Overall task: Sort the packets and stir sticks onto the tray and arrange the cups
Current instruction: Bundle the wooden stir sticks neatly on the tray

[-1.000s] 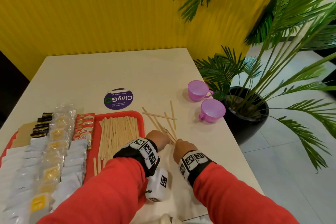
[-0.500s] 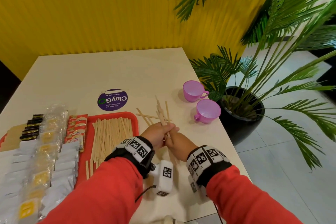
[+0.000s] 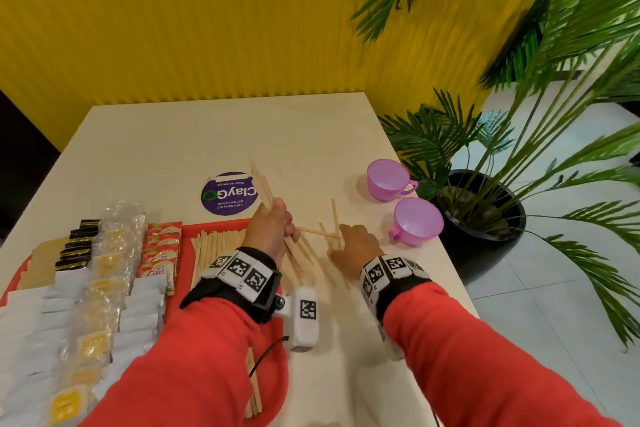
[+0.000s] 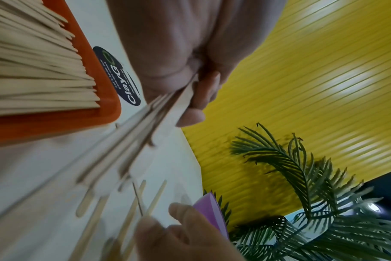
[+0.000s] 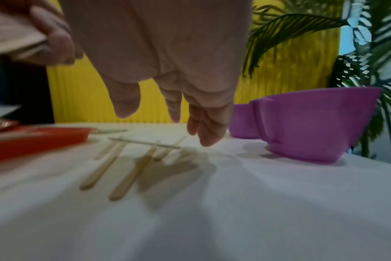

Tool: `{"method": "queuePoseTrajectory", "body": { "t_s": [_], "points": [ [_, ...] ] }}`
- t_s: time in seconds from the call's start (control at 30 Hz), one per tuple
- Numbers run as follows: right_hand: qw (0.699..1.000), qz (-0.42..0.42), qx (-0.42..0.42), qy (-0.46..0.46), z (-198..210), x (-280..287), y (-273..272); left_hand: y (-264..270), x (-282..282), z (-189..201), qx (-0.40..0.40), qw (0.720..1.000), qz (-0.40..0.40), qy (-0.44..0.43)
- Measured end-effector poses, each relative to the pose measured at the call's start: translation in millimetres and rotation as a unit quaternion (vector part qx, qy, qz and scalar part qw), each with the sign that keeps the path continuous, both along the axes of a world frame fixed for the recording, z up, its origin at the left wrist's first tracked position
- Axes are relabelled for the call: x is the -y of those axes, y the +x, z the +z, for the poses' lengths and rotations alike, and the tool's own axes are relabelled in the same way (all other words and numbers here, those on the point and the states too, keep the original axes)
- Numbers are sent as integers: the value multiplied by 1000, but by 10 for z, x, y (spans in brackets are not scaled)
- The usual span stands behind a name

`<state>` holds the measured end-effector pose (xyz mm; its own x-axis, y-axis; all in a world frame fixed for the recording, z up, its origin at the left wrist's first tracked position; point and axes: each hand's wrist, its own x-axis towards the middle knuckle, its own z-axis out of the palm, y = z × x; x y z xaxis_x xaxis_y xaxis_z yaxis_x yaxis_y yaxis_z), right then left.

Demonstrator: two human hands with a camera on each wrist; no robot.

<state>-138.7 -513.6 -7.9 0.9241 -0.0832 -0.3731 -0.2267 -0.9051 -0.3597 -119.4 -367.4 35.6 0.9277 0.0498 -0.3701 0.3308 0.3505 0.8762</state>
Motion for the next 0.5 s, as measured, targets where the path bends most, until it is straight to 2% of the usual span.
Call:
{"method": "queuePoseTrajectory", "body": {
  "t_s": [0.13, 0.23, 0.37, 0.5],
  "points": [
    [998, 25, -37, -49, -150, -178, 115, 27, -43, 1, 17, 999, -14, 49],
    [994, 60, -60, -66, -206, -330, 157, 52, -83, 32, 8, 999, -15, 52],
    [992, 108, -17, -55, -174, -427, 213, 105, -149, 64, 2, 999, -5, 35],
    [983, 154, 1, -98, -45, -453, 238, 175, -223, 58, -10, 1000, -1, 6]
  ]
}}
